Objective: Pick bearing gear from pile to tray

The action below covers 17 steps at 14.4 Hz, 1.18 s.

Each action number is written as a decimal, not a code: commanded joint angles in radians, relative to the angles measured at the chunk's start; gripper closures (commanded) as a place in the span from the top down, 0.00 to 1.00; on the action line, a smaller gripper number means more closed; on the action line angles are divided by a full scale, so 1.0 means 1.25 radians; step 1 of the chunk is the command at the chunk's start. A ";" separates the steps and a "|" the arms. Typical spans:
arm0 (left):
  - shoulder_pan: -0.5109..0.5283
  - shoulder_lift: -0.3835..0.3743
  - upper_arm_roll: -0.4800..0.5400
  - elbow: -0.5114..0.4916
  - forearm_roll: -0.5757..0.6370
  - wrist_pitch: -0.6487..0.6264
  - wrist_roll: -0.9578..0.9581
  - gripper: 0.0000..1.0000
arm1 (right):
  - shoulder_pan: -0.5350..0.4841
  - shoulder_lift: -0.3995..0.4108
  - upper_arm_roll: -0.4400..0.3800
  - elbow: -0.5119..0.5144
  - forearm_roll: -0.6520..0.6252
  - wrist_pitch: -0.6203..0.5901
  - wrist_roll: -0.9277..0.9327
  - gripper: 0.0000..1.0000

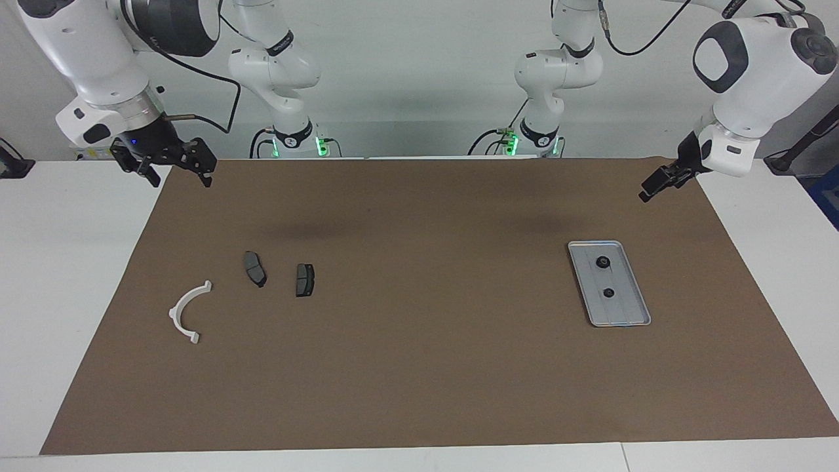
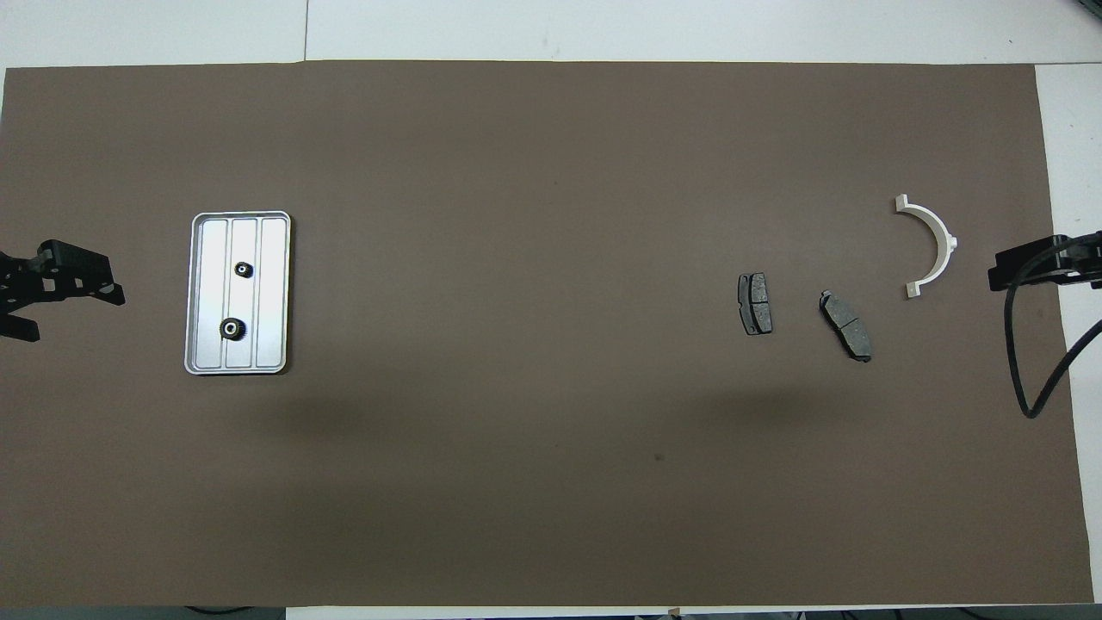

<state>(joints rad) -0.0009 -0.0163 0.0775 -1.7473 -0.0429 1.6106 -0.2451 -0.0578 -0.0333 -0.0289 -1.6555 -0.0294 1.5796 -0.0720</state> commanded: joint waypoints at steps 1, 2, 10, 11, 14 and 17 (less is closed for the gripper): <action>0.007 -0.003 -0.004 0.000 0.007 0.036 0.032 1.00 | -0.004 -0.021 0.006 -0.022 -0.010 -0.006 0.001 1.00; 0.006 0.003 -0.008 0.000 0.009 0.042 0.034 1.00 | -0.004 -0.021 0.006 -0.022 -0.010 -0.006 0.001 1.00; 0.001 0.013 -0.039 0.007 0.011 0.042 0.035 1.00 | -0.004 -0.020 0.006 -0.023 -0.010 -0.006 0.001 1.00; 0.002 0.012 -0.039 0.005 0.011 0.042 0.035 1.00 | -0.004 -0.021 0.006 -0.023 -0.010 -0.006 0.001 1.00; -0.001 0.011 -0.037 0.005 0.011 0.042 0.029 1.00 | -0.004 -0.020 0.006 -0.023 -0.010 -0.006 0.001 1.00; -0.002 0.008 -0.039 0.006 0.011 0.042 0.036 1.00 | -0.004 -0.020 0.006 -0.023 -0.010 -0.006 0.001 1.00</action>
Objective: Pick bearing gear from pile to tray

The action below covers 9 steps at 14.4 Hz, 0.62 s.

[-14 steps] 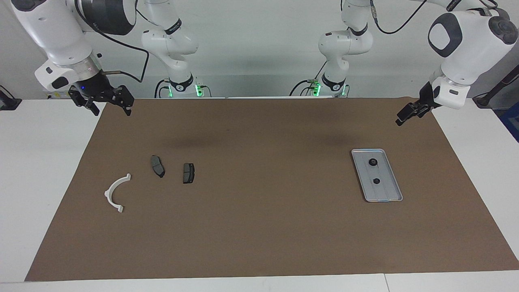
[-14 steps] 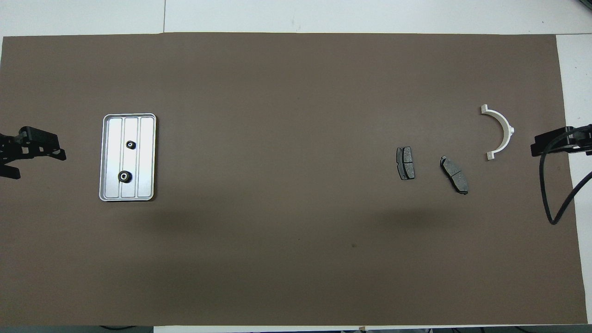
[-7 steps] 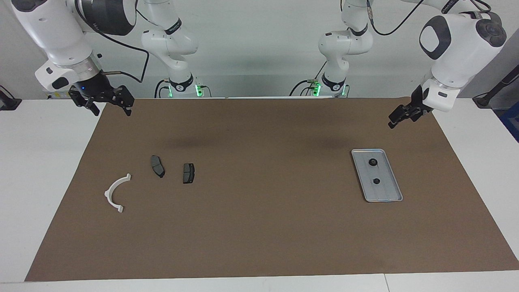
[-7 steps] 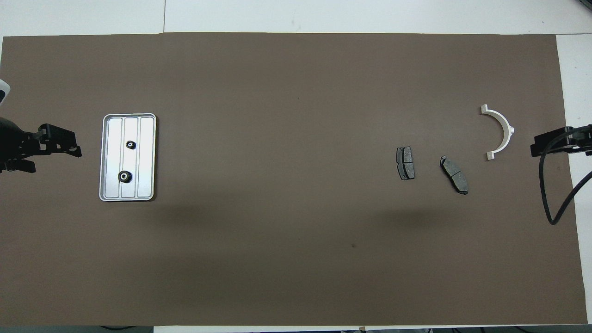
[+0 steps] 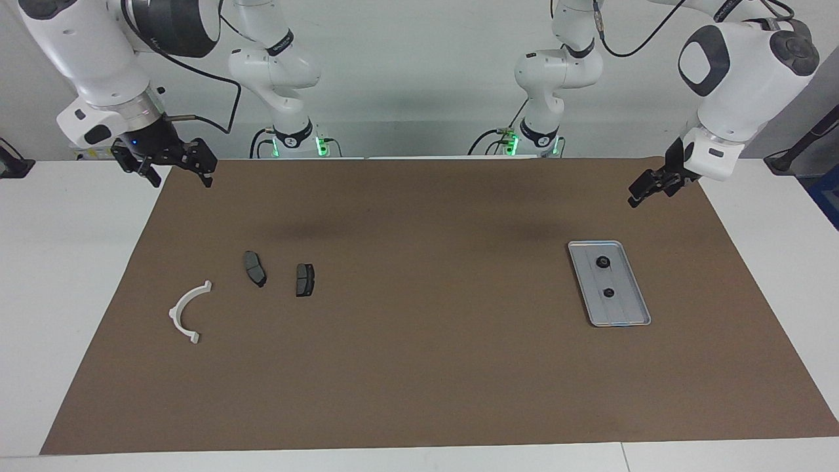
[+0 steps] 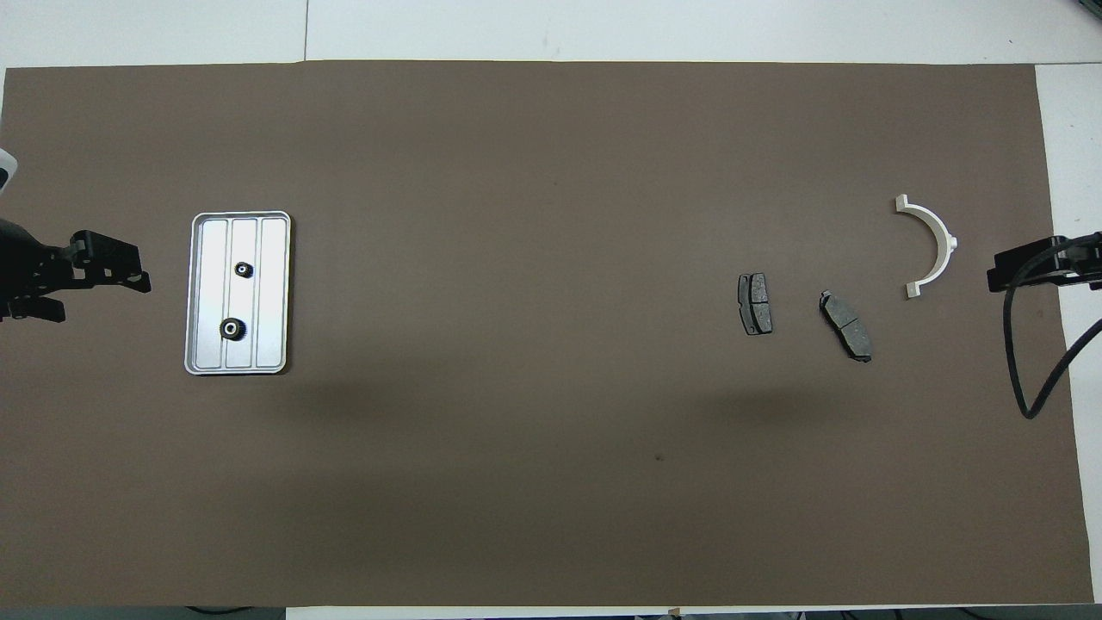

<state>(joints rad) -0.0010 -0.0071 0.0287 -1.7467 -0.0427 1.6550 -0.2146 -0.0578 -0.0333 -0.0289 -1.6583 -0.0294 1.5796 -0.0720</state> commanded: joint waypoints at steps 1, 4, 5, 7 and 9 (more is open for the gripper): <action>-0.002 0.001 0.000 0.012 0.011 0.005 0.013 1.00 | -0.004 -0.020 0.007 -0.021 -0.010 -0.006 0.001 1.00; -0.005 0.001 -0.005 0.033 0.013 -0.011 0.013 1.00 | -0.004 -0.020 0.007 -0.021 -0.010 -0.006 0.001 1.00; -0.004 0.001 -0.003 0.035 0.013 -0.016 0.015 1.00 | -0.004 -0.021 0.007 -0.021 -0.010 -0.006 0.001 1.00; -0.005 0.001 -0.003 0.036 0.016 -0.018 0.029 1.00 | -0.004 -0.021 0.007 -0.021 -0.010 -0.005 0.001 1.00; -0.005 0.000 -0.003 0.035 0.013 -0.011 0.027 1.00 | -0.004 -0.020 0.007 -0.021 -0.010 -0.005 0.001 1.00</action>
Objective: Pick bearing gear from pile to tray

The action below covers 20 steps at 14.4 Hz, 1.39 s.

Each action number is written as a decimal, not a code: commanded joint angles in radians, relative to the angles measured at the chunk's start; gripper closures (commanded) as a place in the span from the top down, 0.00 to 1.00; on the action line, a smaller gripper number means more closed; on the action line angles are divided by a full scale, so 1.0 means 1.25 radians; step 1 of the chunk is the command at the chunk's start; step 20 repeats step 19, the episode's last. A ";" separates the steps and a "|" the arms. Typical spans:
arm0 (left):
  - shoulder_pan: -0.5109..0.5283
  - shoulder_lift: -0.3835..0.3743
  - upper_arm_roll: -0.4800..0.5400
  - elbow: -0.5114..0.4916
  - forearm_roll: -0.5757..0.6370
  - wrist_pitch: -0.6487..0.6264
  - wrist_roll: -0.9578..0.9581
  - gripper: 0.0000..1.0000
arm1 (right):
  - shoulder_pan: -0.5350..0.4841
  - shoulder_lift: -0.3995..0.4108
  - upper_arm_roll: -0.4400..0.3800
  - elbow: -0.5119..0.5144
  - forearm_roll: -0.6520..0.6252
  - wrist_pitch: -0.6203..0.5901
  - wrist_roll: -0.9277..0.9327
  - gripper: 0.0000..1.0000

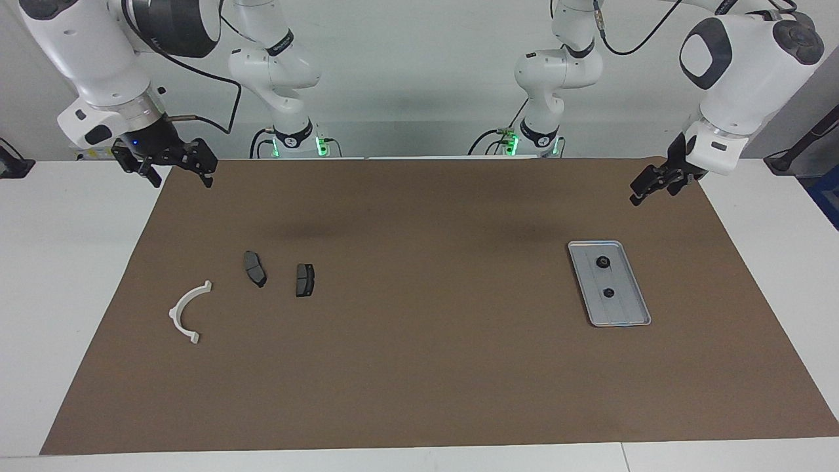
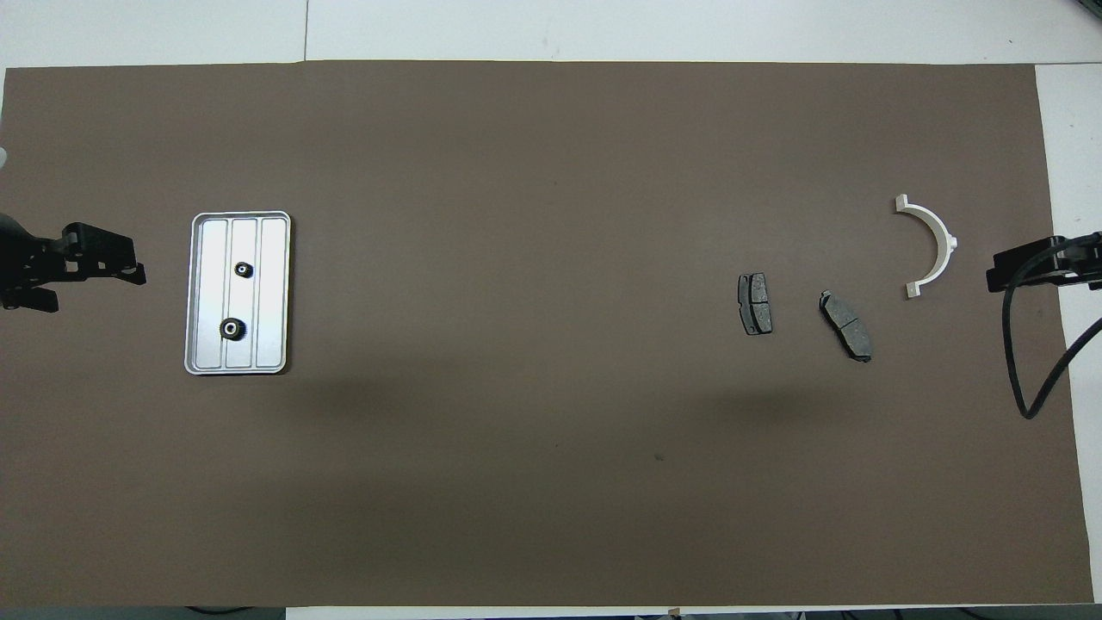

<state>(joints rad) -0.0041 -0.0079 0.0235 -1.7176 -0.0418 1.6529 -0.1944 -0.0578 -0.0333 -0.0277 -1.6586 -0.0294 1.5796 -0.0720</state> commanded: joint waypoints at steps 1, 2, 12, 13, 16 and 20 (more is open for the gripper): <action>-0.003 0.000 0.001 0.011 0.013 -0.004 0.011 1.00 | -0.004 -0.021 0.006 -0.021 -0.010 -0.005 0.002 1.00; -0.003 0.000 0.001 0.011 0.013 -0.004 0.011 1.00 | -0.004 -0.020 0.006 -0.021 -0.010 -0.005 0.001 1.00; -0.007 0.004 0.000 0.032 0.041 -0.007 0.017 1.00 | -0.004 -0.020 0.006 -0.021 -0.010 -0.005 0.012 1.00; -0.007 0.003 0.001 0.032 0.040 -0.006 0.017 1.00 | -0.004 -0.020 0.006 -0.021 -0.010 -0.005 0.012 1.00; -0.007 0.003 0.001 0.033 0.041 -0.007 0.017 1.00 | -0.003 -0.020 0.006 -0.021 -0.010 -0.005 0.012 1.00; -0.007 0.003 0.002 0.032 0.040 -0.004 0.016 1.00 | -0.003 -0.020 0.006 -0.021 -0.010 -0.005 0.012 1.00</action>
